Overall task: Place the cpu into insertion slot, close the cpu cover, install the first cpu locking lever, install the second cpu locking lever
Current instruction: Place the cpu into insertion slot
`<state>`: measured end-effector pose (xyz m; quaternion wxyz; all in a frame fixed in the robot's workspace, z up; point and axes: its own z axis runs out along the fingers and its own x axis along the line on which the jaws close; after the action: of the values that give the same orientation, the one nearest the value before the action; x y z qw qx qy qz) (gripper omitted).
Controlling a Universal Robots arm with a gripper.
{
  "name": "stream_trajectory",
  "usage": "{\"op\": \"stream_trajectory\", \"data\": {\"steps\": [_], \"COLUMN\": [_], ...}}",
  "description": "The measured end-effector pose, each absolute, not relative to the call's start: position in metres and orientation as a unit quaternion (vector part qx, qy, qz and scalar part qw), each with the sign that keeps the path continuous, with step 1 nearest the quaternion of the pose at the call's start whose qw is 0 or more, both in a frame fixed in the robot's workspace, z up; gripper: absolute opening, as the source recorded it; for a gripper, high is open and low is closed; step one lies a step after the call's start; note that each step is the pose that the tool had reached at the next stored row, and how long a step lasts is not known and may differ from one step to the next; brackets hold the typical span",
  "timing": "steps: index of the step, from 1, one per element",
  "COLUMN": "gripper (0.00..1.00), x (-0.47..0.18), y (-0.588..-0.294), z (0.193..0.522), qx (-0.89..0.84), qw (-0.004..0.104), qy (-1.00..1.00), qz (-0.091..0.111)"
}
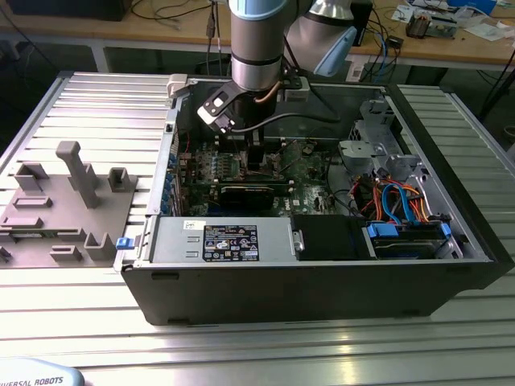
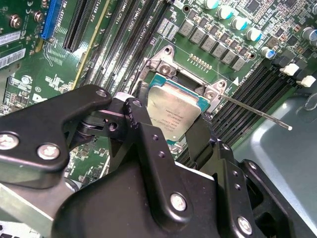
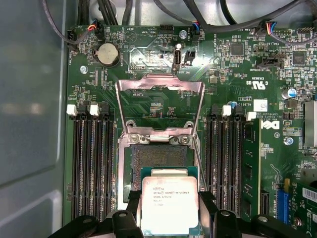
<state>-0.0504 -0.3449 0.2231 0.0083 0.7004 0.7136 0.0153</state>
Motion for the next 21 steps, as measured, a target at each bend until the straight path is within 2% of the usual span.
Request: {"op": "stream_trajectory", "data": {"steps": [4, 8, 21], "gripper": [0.54, 0.54, 0.54], "x": [-0.046, -0.043, -0.041], "y": [-0.342, -0.337, -0.332], "z": [0.222, 0.219, 0.202], "qx": [0.7, 0.7, 0.7], "qw": [0.01, 0.018, 0.018], "qy": [0.714, 0.714, 0.714], "qz": [0.013, 0.005, 0.005]}}
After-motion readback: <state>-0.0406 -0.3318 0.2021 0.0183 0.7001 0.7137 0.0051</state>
